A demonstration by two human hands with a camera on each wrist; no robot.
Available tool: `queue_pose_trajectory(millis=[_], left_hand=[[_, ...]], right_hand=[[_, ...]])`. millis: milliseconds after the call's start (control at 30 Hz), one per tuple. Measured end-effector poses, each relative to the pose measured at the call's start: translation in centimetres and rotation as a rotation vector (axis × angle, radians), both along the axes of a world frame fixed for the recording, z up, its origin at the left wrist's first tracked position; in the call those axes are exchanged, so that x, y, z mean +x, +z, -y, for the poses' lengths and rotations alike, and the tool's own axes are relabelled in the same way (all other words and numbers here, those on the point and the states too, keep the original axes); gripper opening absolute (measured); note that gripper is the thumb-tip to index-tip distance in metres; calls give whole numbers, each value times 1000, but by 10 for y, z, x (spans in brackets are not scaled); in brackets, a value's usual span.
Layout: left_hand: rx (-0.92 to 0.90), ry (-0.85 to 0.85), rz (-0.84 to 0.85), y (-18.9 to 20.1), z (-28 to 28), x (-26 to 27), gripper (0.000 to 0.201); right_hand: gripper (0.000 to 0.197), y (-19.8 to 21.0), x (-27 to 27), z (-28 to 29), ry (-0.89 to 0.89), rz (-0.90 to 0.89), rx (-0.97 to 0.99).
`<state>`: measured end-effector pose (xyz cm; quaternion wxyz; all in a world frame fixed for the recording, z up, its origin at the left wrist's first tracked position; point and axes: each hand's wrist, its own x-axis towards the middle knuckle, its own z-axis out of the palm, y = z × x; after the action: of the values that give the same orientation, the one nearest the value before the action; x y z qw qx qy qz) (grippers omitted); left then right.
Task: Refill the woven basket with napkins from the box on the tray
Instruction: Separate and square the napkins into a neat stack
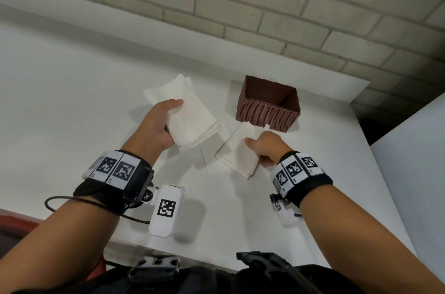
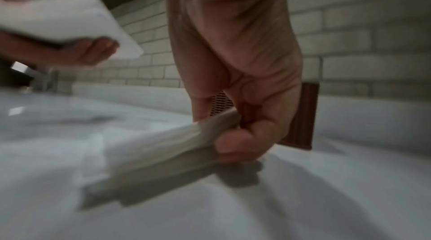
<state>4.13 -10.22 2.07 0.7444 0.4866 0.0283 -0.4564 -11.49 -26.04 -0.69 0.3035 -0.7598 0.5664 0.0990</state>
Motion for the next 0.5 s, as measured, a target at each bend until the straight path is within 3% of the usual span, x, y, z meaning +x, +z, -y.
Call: queue_pose_trajectory(millis=[133, 233, 300, 367, 433, 500], left_hand=[[8, -4, 1, -1, 1, -1, 14], [16, -7, -1, -2, 1, 0, 9], [21, -7, -2, -2, 2, -1, 8], [21, -10, -6, -2, 2, -2, 7], [20, -6, -8, -2, 2, -2, 7], [23, 2, -9, -3, 1, -1, 8]], right_hand=[[54, -14, 6, 13, 89, -165, -132], [53, -18, 9, 14, -6, -96, -86], [43, -22, 6, 18, -74, 25, -22], [31, -26, 2, 22, -177, 271, 91], [44, -20, -2, 23, -309, 454, 179], [43, -8, -3, 24, -376, 583, 243]])
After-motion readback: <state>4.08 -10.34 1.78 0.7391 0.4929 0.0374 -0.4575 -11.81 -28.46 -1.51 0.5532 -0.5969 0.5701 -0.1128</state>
